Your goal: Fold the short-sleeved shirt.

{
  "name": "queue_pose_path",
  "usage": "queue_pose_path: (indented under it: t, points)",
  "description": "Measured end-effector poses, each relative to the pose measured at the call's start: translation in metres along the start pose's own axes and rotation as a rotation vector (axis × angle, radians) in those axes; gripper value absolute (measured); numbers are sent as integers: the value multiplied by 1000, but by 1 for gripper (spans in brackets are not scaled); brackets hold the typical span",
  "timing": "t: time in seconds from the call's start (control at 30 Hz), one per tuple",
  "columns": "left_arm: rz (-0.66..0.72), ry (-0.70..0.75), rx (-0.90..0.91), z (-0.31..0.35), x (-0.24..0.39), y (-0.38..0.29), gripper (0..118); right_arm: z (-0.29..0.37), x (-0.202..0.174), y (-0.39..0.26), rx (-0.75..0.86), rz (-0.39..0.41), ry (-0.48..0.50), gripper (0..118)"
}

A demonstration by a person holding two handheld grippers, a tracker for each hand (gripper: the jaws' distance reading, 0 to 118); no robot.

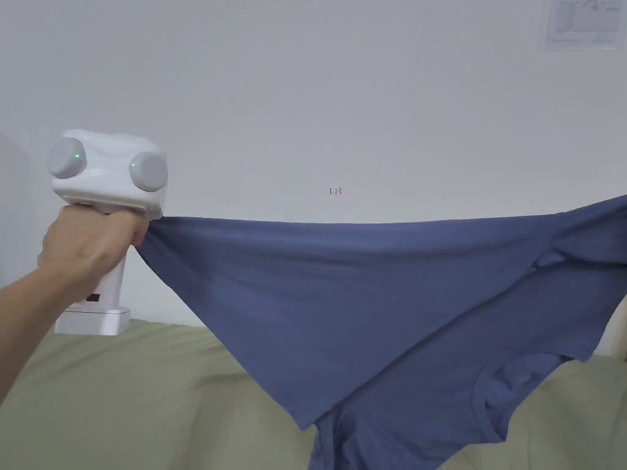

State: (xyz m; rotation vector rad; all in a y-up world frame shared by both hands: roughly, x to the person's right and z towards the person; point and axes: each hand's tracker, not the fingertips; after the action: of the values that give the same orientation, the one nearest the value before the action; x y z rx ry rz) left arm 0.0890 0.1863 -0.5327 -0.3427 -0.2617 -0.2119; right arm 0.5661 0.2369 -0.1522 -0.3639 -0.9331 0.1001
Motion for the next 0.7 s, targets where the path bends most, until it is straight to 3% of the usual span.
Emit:
queue_pose_path:
  t: [0.2, 0.4, 0.6, 0.7]
  points:
    - [-18, 3, -17, -39, 19, -10, 0, -46, -15, -11, -8, 11, 9, 2]
    - [-30, -20, -108, -66, 31, -57, 0, -68, -22, -62, -94, 40, 25, 2]
    - [-76, -77, -195, -53, 26, -133, 0, -35, -14, -152, -194, -41, 77, 2]
    - [-111, -105, -223, -26, 17, -173, 0, 9, -10, -201, -249, -25, 92, 2]
